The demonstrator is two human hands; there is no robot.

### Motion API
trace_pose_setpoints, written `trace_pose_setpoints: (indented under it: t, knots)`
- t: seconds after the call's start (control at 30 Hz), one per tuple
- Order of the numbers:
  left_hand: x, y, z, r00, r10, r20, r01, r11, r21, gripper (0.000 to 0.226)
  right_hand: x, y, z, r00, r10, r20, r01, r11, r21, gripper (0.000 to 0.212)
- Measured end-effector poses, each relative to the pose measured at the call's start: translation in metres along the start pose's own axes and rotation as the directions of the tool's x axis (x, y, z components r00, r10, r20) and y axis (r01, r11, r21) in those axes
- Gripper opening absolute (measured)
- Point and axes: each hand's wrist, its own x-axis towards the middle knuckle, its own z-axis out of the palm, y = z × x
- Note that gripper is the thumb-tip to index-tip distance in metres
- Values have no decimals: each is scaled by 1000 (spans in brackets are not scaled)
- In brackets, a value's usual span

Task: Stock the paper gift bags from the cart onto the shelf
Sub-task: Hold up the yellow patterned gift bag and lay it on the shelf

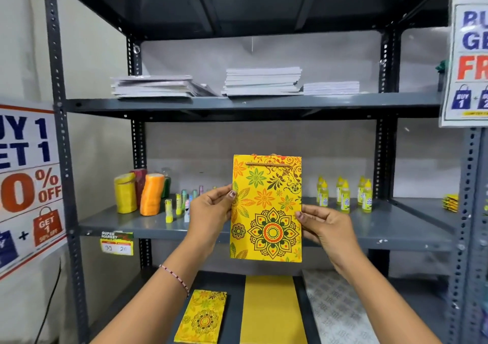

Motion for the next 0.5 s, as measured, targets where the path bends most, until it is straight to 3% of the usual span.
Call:
trace_pose_setpoints:
  t: [0.33, 0.43, 0.5]
  knots:
    - [-52, -103, -65, 956, -230, -181, 243, 968, 55, 15, -31, 129, 1, 950, 304, 66, -304, 953, -17, 20]
    - [-69, -145, -97, 896, -335, -291, 382, 916, 122, 16, -45, 176, 10, 908, 410, 81, -407, 912, -55, 15]
    - [-78, -176, -122, 815, -444, -373, 521, 843, 135, 14, -51, 211, 18, 868, 490, 84, -483, 871, -92, 13]
